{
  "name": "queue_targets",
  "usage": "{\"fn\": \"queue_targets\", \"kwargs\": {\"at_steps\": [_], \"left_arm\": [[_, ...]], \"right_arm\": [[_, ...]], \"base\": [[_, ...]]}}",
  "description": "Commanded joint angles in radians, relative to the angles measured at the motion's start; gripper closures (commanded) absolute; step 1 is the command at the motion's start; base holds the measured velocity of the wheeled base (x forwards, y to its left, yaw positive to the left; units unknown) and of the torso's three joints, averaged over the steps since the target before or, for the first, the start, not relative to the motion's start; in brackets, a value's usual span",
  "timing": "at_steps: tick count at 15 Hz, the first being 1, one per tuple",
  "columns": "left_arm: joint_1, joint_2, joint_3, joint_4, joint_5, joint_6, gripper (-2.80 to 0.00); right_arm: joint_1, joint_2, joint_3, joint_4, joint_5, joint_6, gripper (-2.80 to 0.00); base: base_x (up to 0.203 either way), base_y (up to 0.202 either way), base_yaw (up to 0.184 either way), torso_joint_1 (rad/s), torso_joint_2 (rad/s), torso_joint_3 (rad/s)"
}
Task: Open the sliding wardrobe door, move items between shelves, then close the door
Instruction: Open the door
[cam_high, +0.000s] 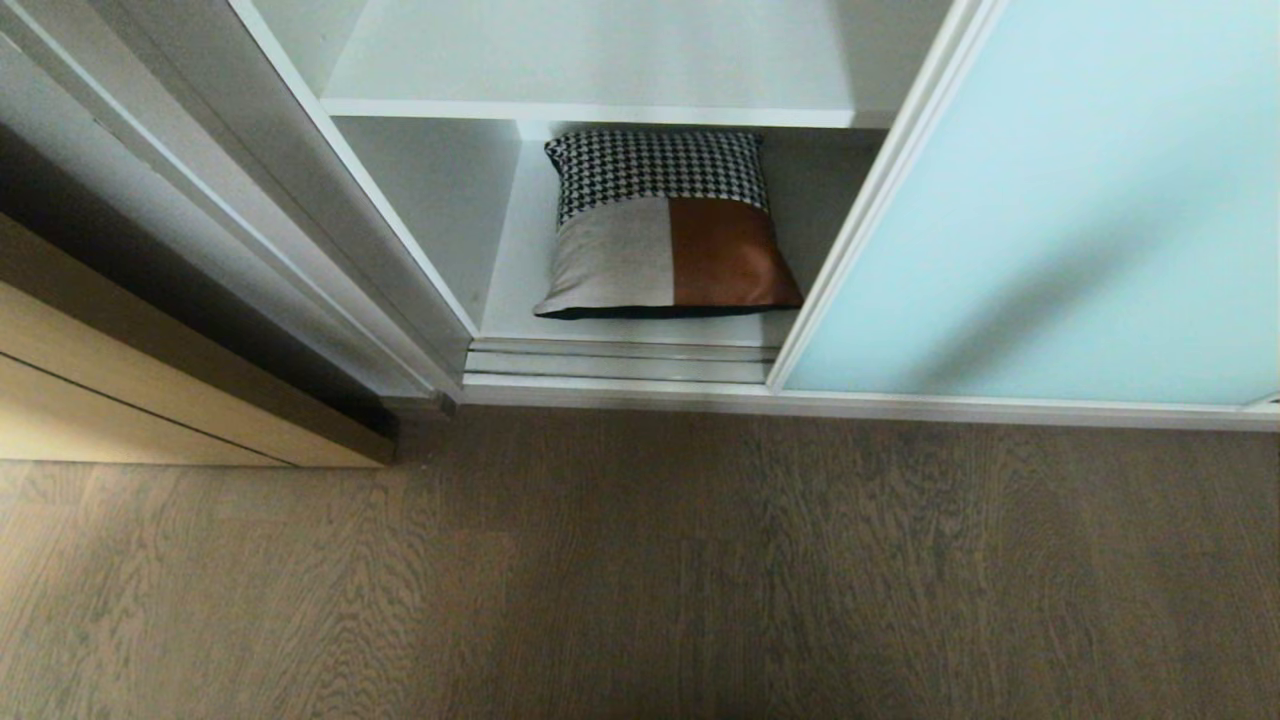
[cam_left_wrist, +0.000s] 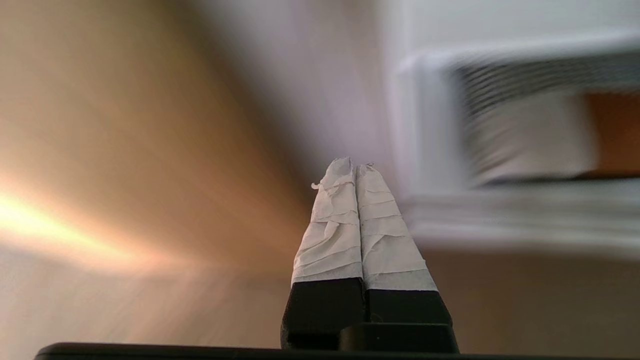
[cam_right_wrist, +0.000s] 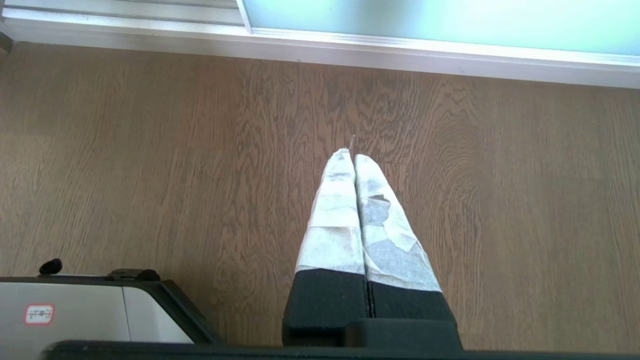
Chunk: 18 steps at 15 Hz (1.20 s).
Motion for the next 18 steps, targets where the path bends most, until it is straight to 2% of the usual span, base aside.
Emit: {"fn": "queue_targets", "kwargs": {"at_steps": [1,3,4,6,7,8,11,13,14,15,16,18], "left_arm": [[0.081,-0.306,0.176,0.018,0.082,-0.042,0.00],[0.175,-0.316,0.153,0.094,0.129,-0.084,0.00],[0.196,-0.312,0.131,0.135,0.137,-0.093,0.00],[0.231,-0.310,0.145,0.143,0.148,-0.098,0.00],[0.274,-0.310,0.151,0.144,0.147,-0.101,0.00],[0.323,-0.320,0.173,0.146,0.137,-0.097,0.00],[0.355,-0.454,0.362,0.142,0.073,-0.084,0.00],[0.363,-0.572,0.542,0.121,-0.024,-0.088,0.00],[0.366,-0.589,0.652,0.064,-0.071,-0.099,0.00],[0.367,-0.589,0.736,0.027,-0.132,-0.118,0.00],[0.368,-0.590,0.783,0.037,-0.203,-0.152,0.00],[0.370,-0.591,0.776,0.111,-0.465,-0.292,0.00]], "right_arm": [[0.000,0.001,0.000,-0.001,0.000,0.001,0.00],[0.000,0.001,0.000,-0.001,0.000,0.001,0.00],[0.000,0.001,0.000,-0.001,0.000,0.001,0.00],[0.000,0.001,0.000,-0.001,0.000,0.001,0.00],[0.000,0.001,0.000,-0.001,0.000,0.001,0.00],[0.000,0.001,0.000,-0.001,0.000,0.001,0.00],[0.000,0.001,0.000,-0.001,0.000,0.001,0.00],[0.001,0.001,0.000,-0.001,0.000,0.001,0.00],[0.000,0.001,0.000,-0.001,0.000,0.001,0.00],[0.000,0.001,0.000,-0.001,0.000,0.001,0.00],[0.000,0.001,0.000,-0.001,0.000,0.001,0.00],[0.000,0.001,0.000,-0.001,0.000,0.001,0.00]], "base": [[0.000,0.000,0.000,0.000,0.00,0.000],[0.000,0.000,0.000,0.000,0.00,0.000],[0.000,0.000,0.000,0.000,0.00,0.000],[0.000,0.000,0.000,0.000,0.00,0.000],[0.000,0.000,0.000,0.000,0.00,0.000],[0.000,0.000,0.000,0.000,0.00,0.000],[0.000,0.000,0.000,0.000,0.00,0.000],[0.000,0.000,0.000,0.000,0.00,0.000],[0.000,0.000,0.000,0.000,0.00,0.000],[0.000,0.000,0.000,0.000,0.00,0.000],[0.000,0.000,0.000,0.000,0.00,0.000],[0.000,0.000,0.000,0.000,0.00,0.000]]}}
